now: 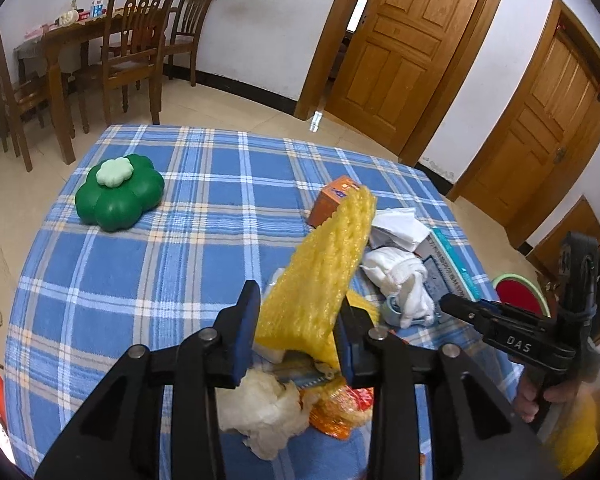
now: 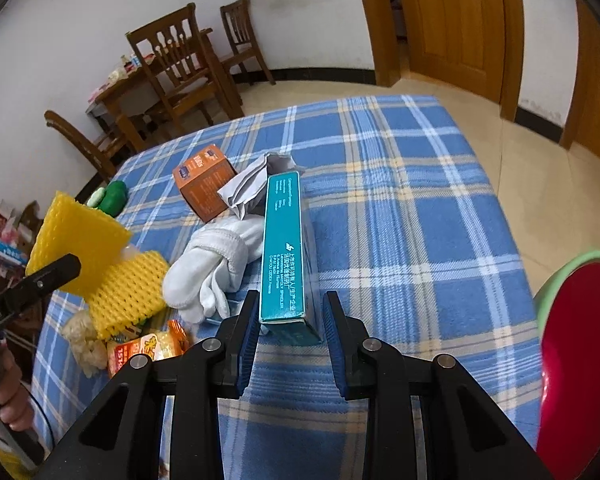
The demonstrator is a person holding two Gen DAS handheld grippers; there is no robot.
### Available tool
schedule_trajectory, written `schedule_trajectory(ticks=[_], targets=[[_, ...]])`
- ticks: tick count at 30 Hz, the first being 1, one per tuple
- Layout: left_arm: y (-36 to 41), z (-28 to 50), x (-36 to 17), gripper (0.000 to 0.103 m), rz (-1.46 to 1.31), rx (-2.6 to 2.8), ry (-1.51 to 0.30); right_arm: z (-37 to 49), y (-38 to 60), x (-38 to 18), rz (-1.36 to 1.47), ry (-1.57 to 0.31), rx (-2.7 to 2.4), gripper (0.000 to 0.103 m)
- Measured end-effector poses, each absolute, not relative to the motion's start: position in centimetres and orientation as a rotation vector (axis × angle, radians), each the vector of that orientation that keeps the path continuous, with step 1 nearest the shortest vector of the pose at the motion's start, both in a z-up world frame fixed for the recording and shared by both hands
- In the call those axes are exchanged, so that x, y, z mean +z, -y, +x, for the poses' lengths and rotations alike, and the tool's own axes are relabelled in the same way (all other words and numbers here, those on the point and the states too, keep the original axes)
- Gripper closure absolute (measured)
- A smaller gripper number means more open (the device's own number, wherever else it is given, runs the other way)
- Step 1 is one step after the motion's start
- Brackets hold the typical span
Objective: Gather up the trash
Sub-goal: 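Lift the yellow foam net and teal box and carry both over the red bucket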
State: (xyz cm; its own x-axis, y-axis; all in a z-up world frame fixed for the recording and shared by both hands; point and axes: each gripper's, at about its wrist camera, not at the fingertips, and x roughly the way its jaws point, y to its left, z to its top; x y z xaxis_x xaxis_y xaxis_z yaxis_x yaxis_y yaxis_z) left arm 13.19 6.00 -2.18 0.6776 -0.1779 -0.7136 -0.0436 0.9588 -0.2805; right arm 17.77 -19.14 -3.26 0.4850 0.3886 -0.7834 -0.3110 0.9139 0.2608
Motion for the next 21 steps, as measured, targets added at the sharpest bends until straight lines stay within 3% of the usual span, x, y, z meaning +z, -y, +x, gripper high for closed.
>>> schedule_trajectory(ticks=[3, 5, 8, 21], targets=[[-6.1, 13.2, -2.2, 0.083, -0.304, -0.099, -0.819, 18.1, 19.3, -3.6, 0.118, -1.000, 0.430, 0.071], [-6.1, 13.1, -2.0, 0.085, -0.300, -0.102, -0.807, 18.1, 19.5, -3.8, 0.133, -1.009, 0.428, 0.072], [-6.0, 12.7, -1.2, 0.090, -0.285, -0.105, -0.784, 18.0, 19.8, -3.6, 0.142, -0.998, 0.427, 0.083], [-4.0, 11.0, 2.8, 0.092, -0.254, -0.180, -0.695, 15.1, 20.1, -0.1, 0.120, -0.864, 0.435, 0.084]])
